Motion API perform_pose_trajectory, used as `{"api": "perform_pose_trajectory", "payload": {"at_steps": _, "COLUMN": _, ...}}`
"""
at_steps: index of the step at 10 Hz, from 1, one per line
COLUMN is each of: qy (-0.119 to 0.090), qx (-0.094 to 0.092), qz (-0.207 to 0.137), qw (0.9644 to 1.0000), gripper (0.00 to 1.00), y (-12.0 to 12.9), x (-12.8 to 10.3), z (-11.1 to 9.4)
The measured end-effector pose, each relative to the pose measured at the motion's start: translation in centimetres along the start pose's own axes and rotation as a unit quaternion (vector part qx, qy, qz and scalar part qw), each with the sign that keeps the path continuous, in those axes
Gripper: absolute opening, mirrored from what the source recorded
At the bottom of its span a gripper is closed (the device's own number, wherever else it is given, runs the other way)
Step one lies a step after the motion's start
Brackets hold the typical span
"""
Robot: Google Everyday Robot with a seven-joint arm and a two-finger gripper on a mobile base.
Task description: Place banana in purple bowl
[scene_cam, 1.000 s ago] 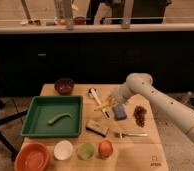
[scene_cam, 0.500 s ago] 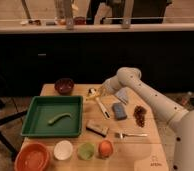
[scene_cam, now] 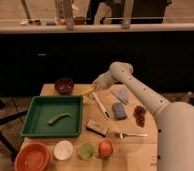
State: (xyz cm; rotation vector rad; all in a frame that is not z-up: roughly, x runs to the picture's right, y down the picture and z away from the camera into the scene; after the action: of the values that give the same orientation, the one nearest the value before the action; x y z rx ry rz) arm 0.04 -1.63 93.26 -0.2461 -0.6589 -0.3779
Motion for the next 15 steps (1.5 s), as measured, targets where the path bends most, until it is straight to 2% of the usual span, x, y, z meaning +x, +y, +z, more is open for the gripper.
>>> {"api": "perform_pose_trajectory", "payload": {"at_steps": 3, "qy": -0.002, "qx": -0.012, "qz": -0.013, "qw": 0.9998, "gripper": 0.00, "y": -2.7, "x": -0.2, "z": 1.8}}
{"api": "perform_pose_trajectory", "payload": {"at_steps": 5, "qy": 0.001, "qx": -0.013, "qz": -0.010, "qw": 0.9999, "gripper": 0.00, "y": -3.7, "x": -0.4, "z": 2.7}}
{"api": "perform_pose_trajectory", "payload": {"at_steps": 9, "qy": 0.006, "qx": 0.004, "qz": 0.018, "qw": 0.9998, "gripper": 0.00, "y": -5.4, "x": -1.9, "z": 5.4}}
{"api": "perform_pose_trajectory", "payload": {"at_steps": 11, "qy": 0.002, "qx": 0.009, "qz": 0.020, "qw": 0.9998, "gripper": 0.00, "y": -6.8, "x": -3.2, "z": 7.0}}
{"api": "perform_pose_trajectory", "payload": {"at_steps": 15, "qy": 0.008, "qx": 0.015, "qz": 0.011, "qw": 0.9998, "gripper": 0.00, "y": -9.2, "x": -4.1, "z": 8.1}}
